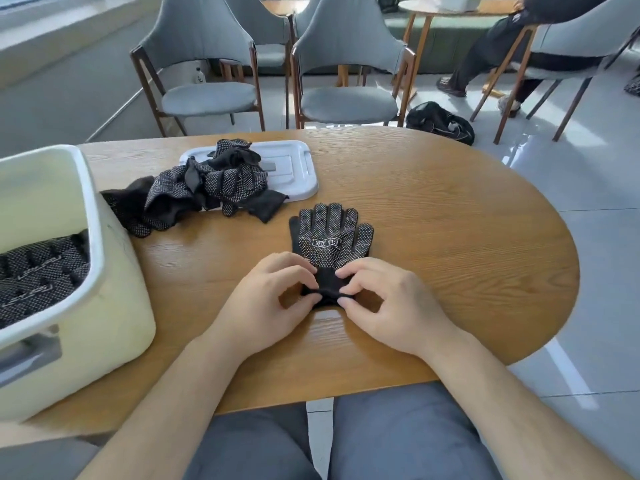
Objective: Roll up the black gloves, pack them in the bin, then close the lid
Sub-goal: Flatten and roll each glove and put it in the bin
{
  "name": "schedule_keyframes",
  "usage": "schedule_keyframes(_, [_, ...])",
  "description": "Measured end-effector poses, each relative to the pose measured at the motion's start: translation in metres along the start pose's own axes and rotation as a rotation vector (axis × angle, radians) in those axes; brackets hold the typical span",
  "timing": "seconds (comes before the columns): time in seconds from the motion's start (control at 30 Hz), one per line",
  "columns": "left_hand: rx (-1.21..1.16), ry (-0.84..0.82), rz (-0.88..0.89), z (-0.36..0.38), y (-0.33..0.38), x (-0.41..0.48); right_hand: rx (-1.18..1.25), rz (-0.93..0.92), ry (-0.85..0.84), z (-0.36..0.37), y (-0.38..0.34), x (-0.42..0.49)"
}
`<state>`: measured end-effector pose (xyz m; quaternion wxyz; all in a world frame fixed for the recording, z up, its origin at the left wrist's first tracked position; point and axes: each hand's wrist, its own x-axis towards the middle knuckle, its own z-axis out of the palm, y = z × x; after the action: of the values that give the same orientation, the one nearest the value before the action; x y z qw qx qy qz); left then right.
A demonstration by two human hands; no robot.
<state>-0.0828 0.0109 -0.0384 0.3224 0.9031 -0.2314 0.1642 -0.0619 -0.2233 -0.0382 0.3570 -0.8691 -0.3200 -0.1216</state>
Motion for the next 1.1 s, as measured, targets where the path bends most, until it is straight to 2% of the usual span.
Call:
schedule_keyframes(0.3, [0.081,-0.036,0.044,0.0,0.001,-0.003,-0.015,-0.021,-0.157,-0.009,-0.002,-0.003])
schedule_keyframes(0.4, [0.029,-0.02,-0.048,0.0,0.004,0.004,0.04,0.034,-0.175,-0.01,-0.003,0.002])
schedule_keyframes(0.5, [-0.119,0.087,-0.208,-0.004,0.013,0.018,0.111,0.114,-0.04,-0.011,-0.006,0.012])
schedule_keyframes(0.6, [-0.428,0.241,-0.313,-0.015,0.026,0.041,0.248,0.216,0.147,-0.024,-0.015,0.036])
schedule_keyframes(0.73, [-0.7,0.326,-0.306,-0.036,0.038,0.071,0.528,0.297,0.277,-0.049,-0.027,0.075])
schedule_keyframes(0.93, [-0.818,0.418,-0.306,-0.052,0.05,0.098,0.605,0.342,0.298,-0.072,-0.039,0.108])
schedule_keyframes(1.1, [-0.766,0.449,-0.375,-0.055,0.05,0.108,0.669,0.357,0.299,-0.076,-0.042,0.116])
